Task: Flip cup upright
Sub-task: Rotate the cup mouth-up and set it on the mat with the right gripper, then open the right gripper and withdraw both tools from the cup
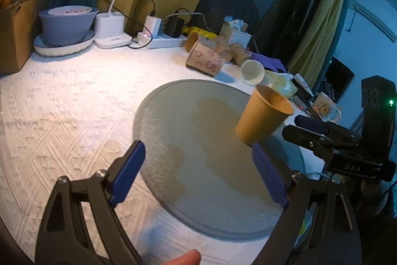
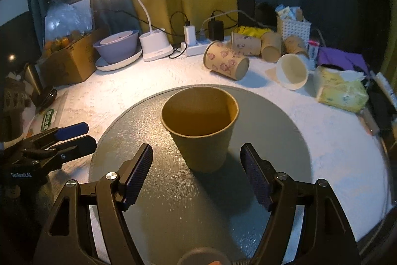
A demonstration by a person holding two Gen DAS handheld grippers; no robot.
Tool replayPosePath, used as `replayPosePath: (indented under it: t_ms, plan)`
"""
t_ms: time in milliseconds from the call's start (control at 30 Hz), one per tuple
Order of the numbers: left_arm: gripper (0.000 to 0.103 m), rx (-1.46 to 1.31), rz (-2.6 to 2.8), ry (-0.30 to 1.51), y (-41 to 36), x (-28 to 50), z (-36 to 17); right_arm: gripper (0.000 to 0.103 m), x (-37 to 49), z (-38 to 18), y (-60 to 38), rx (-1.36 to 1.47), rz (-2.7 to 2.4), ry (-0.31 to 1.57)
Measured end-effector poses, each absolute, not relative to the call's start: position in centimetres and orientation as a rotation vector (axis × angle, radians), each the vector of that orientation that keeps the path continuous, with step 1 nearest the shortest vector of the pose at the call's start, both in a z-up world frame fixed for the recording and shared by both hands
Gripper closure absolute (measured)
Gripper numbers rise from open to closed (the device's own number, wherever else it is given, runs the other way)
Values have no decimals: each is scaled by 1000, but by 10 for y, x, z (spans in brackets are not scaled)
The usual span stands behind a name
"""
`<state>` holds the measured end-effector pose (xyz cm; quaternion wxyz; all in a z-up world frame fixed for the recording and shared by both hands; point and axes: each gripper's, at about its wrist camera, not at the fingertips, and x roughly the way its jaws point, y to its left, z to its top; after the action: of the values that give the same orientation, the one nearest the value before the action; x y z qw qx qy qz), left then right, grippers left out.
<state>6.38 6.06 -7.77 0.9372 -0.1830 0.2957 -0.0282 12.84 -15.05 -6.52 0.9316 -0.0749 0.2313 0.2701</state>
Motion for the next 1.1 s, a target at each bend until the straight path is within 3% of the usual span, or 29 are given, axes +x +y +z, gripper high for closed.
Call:
replayPosePath:
  t_ms: [600,1100]
  plan:
    - [14,-196,-38,494,4,35,-28,27,56,-36,-194,-120,499,363]
    - [14,-100,-22,280,-19,-5,19,27,3,-5,-225,-101,456,218]
